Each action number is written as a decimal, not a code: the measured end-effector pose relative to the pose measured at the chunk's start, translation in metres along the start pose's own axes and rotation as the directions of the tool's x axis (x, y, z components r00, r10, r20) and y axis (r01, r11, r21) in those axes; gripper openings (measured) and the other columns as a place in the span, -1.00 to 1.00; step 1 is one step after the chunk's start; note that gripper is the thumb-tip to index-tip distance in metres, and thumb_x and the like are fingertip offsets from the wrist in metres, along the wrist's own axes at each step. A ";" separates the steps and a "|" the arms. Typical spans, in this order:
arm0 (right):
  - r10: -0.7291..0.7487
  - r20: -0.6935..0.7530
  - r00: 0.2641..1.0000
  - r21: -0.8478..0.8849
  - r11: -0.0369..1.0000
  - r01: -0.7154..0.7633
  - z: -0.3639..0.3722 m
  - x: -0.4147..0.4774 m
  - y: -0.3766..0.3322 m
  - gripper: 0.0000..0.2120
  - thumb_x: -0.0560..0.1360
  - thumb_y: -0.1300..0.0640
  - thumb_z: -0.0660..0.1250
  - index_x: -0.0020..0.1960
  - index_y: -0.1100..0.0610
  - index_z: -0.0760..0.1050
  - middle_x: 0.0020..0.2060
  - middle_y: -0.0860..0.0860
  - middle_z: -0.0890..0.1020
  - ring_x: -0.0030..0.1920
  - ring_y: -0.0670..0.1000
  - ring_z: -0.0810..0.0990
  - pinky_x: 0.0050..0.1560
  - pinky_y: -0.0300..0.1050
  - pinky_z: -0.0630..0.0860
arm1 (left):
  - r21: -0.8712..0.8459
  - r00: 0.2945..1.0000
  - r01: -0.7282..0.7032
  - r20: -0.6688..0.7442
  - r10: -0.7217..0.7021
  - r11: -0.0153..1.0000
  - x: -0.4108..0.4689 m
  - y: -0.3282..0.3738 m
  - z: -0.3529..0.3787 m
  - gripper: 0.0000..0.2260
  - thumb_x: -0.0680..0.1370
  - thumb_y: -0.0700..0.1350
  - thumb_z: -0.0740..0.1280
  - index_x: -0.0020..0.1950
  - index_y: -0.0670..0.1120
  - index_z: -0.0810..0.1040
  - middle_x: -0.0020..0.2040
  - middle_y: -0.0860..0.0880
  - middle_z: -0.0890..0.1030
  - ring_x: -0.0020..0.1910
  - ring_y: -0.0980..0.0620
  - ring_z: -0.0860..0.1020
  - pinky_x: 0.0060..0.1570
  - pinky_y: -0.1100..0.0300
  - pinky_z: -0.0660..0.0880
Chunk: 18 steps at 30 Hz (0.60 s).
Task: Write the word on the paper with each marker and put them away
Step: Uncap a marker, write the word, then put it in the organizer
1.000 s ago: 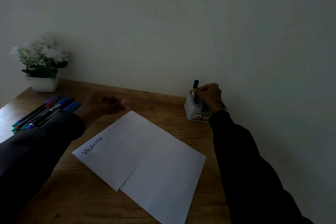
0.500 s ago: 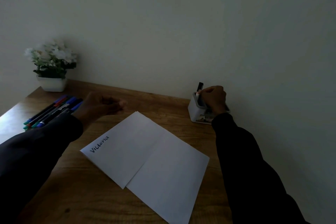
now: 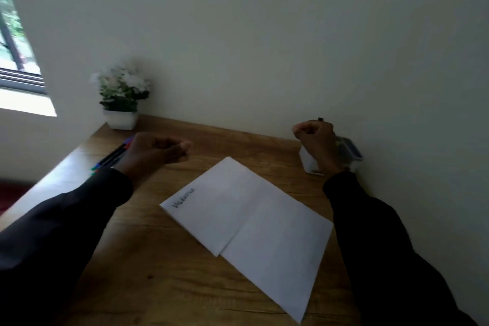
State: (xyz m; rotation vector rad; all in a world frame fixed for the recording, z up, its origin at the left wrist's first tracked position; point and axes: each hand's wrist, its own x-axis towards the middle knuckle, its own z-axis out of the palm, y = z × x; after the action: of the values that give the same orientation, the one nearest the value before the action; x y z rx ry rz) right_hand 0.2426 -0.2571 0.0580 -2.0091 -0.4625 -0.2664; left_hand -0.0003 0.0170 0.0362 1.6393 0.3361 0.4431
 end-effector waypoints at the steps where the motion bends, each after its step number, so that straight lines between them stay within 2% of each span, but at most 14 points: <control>1: -0.029 0.058 0.998 0.051 0.998 0.026 0.010 -0.008 -0.006 -0.90 0.50 0.28 0.48 -0.15 0.11 0.66 -0.24 -0.01 0.69 -0.24 -0.14 0.63 -0.18 -0.34 0.54 | -0.001 1.000 -0.004 -0.016 0.004 1.000 -0.006 0.001 -0.003 -0.78 0.54 -0.22 0.40 0.15 -0.29 0.63 -0.04 -0.19 0.69 -0.21 0.16 0.69 -0.27 0.45 0.53; 4: -0.107 0.269 0.957 0.111 0.991 0.079 0.041 -0.035 -0.024 -0.85 0.48 0.30 0.49 -0.18 0.08 0.67 -0.29 -0.13 0.71 -0.28 -0.25 0.64 -0.18 -0.37 0.53 | 0.028 0.996 -0.038 -0.079 0.040 0.999 -0.023 0.002 -0.019 -0.85 0.57 -0.26 0.37 0.09 -0.29 0.64 -0.14 -0.15 0.68 -0.31 0.25 0.63 -0.31 0.48 0.48; 6: -0.119 0.351 0.929 0.155 0.986 0.067 0.063 -0.051 -0.035 -0.80 0.47 0.30 0.50 -0.22 0.04 0.66 -0.33 -0.19 0.71 -0.29 -0.27 0.63 -0.21 -0.39 0.53 | 0.036 0.995 -0.037 -0.092 0.040 0.999 -0.033 0.001 -0.034 -0.88 0.56 -0.23 0.38 0.03 -0.26 0.67 -0.17 -0.08 0.72 -0.24 0.23 0.65 -0.24 0.46 0.49; 8: -0.112 0.426 0.898 0.149 0.987 0.052 0.084 -0.063 -0.042 -0.83 0.48 0.25 0.51 -0.20 0.01 0.67 -0.27 -0.13 0.73 -0.27 -0.21 0.65 -0.23 -0.32 0.55 | -0.002 0.994 -0.022 -0.109 0.021 1.000 -0.041 -0.003 -0.053 -0.86 0.55 -0.21 0.41 0.03 -0.24 0.68 -0.13 -0.11 0.73 -0.14 0.10 0.67 -0.18 0.38 0.53; 10: -0.101 0.505 0.857 0.129 0.991 0.040 0.104 -0.072 -0.047 -0.93 0.50 0.22 0.51 -0.11 0.06 0.69 -0.18 -0.02 0.75 -0.22 -0.14 0.65 -0.26 -0.27 0.57 | -0.029 0.992 -0.022 -0.124 0.018 0.999 -0.048 -0.007 -0.069 -0.82 0.54 -0.19 0.42 0.08 -0.26 0.67 -0.07 -0.17 0.72 -0.08 -0.01 0.68 -0.16 0.33 0.56; 11: -0.104 0.530 0.841 0.113 0.992 0.052 0.113 -0.075 -0.049 -0.97 0.51 0.21 0.50 -0.06 0.11 0.70 -0.14 0.02 0.75 -0.20 -0.12 0.65 -0.28 -0.27 0.56 | -0.044 0.991 -0.022 -0.129 0.016 0.999 -0.051 -0.009 -0.076 -0.80 0.54 -0.19 0.42 0.10 -0.27 0.66 -0.05 -0.20 0.71 -0.05 -0.04 0.68 -0.13 0.30 0.59; 13: -0.129 0.564 0.815 0.071 0.992 0.108 0.130 -0.081 -0.055 -0.92 0.52 0.19 0.49 0.00 0.16 0.69 -0.09 0.03 0.73 -0.16 -0.13 0.65 -0.28 -0.36 0.53 | -0.097 0.991 -0.015 -0.132 0.002 0.995 -0.059 -0.012 -0.085 -0.77 0.52 -0.19 0.42 0.12 -0.29 0.64 -0.02 -0.22 0.70 0.01 -0.09 0.68 -0.01 0.20 0.62; 15: -0.188 0.583 0.790 0.021 0.976 0.217 0.145 -0.086 -0.063 -0.91 0.51 0.20 0.49 0.01 0.15 0.69 -0.08 0.02 0.73 -0.14 -0.18 0.63 -0.25 -0.44 0.50 | -0.129 0.993 0.006 -0.120 -0.021 0.992 -0.063 -0.016 -0.091 -0.74 0.49 -0.16 0.44 0.12 -0.28 0.65 -0.02 -0.22 0.70 0.04 -0.10 0.68 0.07 0.14 0.62; 18: -0.273 0.591 0.759 -0.016 0.937 0.349 0.166 -0.092 -0.078 -0.91 0.49 0.24 0.49 0.00 0.15 0.70 -0.07 0.02 0.73 -0.16 -0.20 0.61 -0.18 -0.53 0.46 | -0.129 0.994 0.033 -0.098 -0.046 0.991 -0.065 -0.021 -0.093 -0.75 0.50 -0.16 0.44 0.13 -0.25 0.64 -0.02 -0.18 0.71 0.04 -0.10 0.68 0.05 0.15 0.62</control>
State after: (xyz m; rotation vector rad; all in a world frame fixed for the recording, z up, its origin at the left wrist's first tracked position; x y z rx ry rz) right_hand 0.1244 -0.0965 0.0091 -2.1111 -1.2083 0.1418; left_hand -0.1009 0.0704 0.0172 1.4870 0.4072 0.5085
